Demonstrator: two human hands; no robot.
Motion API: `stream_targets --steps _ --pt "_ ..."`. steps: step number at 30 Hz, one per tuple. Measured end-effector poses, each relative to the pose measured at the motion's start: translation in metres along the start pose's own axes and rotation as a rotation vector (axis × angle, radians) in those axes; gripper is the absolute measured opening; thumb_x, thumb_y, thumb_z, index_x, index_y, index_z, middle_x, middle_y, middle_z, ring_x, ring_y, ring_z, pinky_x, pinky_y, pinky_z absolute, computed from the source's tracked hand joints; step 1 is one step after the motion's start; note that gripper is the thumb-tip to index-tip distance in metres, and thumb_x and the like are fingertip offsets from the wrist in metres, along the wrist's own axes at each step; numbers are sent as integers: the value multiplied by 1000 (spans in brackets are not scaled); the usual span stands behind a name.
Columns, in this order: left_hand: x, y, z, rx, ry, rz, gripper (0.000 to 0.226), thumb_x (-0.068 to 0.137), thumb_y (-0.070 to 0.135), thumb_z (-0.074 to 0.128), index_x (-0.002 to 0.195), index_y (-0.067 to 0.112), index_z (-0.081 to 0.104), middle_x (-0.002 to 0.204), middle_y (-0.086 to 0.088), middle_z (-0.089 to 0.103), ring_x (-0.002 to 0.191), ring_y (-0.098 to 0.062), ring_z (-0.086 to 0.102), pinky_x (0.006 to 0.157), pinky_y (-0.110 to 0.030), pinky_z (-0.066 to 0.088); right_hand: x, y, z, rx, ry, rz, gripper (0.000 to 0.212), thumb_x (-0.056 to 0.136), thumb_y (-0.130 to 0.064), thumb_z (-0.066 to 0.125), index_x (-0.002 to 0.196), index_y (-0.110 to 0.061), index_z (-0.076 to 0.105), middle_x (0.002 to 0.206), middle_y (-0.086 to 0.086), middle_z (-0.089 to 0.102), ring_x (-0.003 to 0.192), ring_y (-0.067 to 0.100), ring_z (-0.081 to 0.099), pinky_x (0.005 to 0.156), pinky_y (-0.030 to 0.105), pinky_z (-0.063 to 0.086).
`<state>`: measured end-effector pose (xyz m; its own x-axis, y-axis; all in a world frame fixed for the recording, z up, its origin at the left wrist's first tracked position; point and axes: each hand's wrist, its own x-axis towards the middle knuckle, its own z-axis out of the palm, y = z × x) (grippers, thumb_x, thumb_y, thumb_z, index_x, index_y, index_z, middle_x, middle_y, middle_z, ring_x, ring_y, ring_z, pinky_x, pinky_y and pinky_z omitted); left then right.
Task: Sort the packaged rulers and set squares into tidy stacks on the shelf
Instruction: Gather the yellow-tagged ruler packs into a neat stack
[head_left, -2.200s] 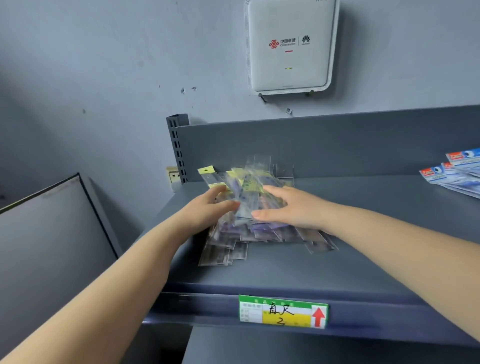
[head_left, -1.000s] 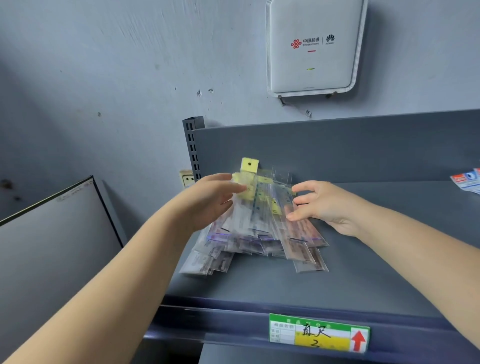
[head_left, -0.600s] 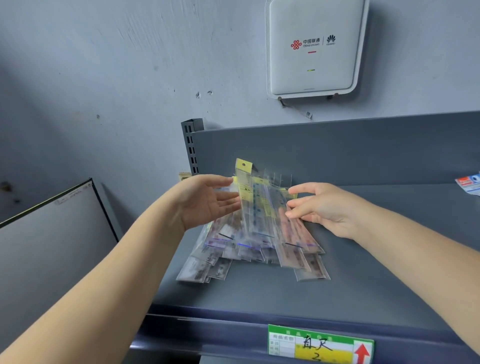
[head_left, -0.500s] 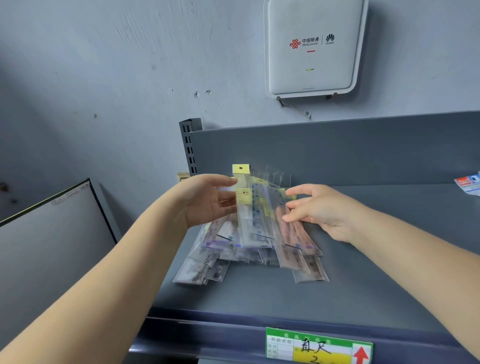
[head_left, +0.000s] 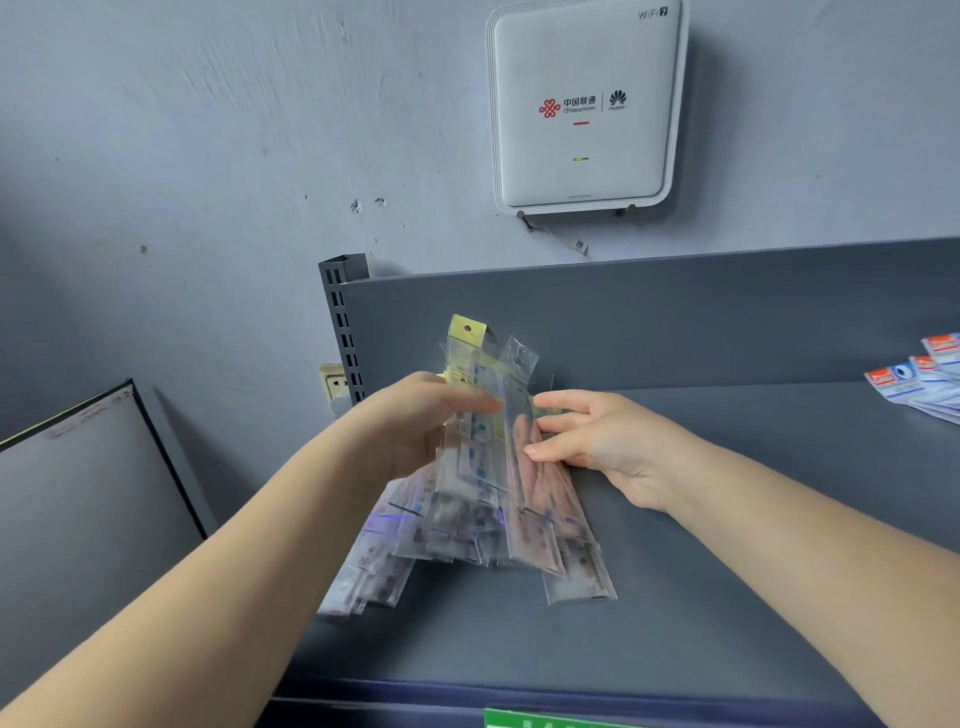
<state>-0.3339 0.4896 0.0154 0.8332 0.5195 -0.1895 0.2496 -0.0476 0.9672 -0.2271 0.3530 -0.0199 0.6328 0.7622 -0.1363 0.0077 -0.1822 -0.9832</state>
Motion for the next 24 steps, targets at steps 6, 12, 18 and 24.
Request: stream_targets --steps 6,12,18,24 --pt "-5 -3 11 25 37 47 13 81 -7 63 92 0 63 94 -20 68 78 -34 65 74 -42 56 -4 2 3 31 21 -56 70 71 7 73 133 -16 49 133 8 53 116 18 53 106 31 38" --pt "-9 -6 12 -56 109 185 24 80 -14 61 99 1 61 104 -21 68 94 -39 65 82 -46 54 -7 0 9 62 60 -127 88 70 3 76 144 -19 33 139 5 47 120 20 50 93 28 40" --pt "-14 -8 15 -137 133 353 39 83 -8 62 118 6 52 99 -11 68 78 -18 68 61 -26 56 -14 -7 13 110 -31 -245 46 79 8 65 119 -14 58 110 3 68 101 16 66 91 30 51" --pt "-32 2 30 -246 92 465 27 92 6 54 117 15 52 105 -9 69 86 -18 69 77 -34 58 -25 -18 18 139 35 -413 62 85 3 61 138 -20 40 119 -1 64 107 13 63 90 30 52"
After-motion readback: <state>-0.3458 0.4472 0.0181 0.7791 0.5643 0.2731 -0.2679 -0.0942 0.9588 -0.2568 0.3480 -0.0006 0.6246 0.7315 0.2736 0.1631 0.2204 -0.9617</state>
